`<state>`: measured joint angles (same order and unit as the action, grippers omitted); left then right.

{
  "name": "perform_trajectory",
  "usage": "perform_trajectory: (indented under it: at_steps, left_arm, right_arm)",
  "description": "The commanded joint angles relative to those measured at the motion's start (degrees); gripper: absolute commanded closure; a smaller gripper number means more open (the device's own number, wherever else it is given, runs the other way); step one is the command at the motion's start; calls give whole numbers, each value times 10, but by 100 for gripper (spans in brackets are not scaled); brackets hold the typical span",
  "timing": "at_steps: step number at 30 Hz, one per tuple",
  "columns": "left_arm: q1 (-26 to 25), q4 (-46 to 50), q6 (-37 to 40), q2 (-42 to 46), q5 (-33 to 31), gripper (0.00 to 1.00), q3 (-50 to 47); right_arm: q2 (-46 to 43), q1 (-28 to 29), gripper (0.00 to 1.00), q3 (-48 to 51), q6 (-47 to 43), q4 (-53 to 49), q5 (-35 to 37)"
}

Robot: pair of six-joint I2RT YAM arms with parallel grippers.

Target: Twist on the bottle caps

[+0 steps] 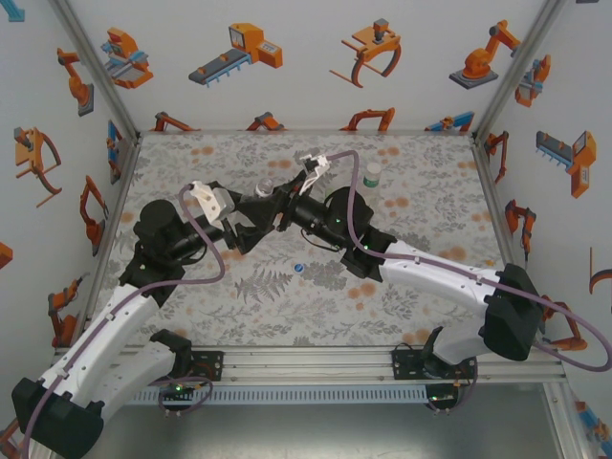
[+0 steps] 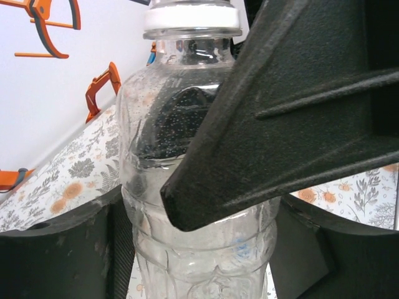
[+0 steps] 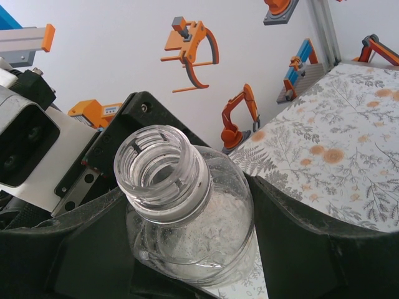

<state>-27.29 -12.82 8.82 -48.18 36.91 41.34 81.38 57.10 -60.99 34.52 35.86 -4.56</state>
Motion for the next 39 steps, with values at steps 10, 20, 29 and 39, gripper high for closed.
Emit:
perform_trajectory:
  at_steps: [10,20,29,39]
  left_arm:
    - [3,6,6,1,17,23,13]
    - [3,22,15,-1,28,50,21]
    - [3,48,28,-6,30,82,32]
    - [3,67,40,6,-12,100,33]
  right_arm:
    - [-4,6,76,-17,18,38,9]
    - [2,9,77,-15,47,52,0]
    - [-37,9,45,-5,5,-1,35]
    - [-129,6,33,-13,-78,-189,109]
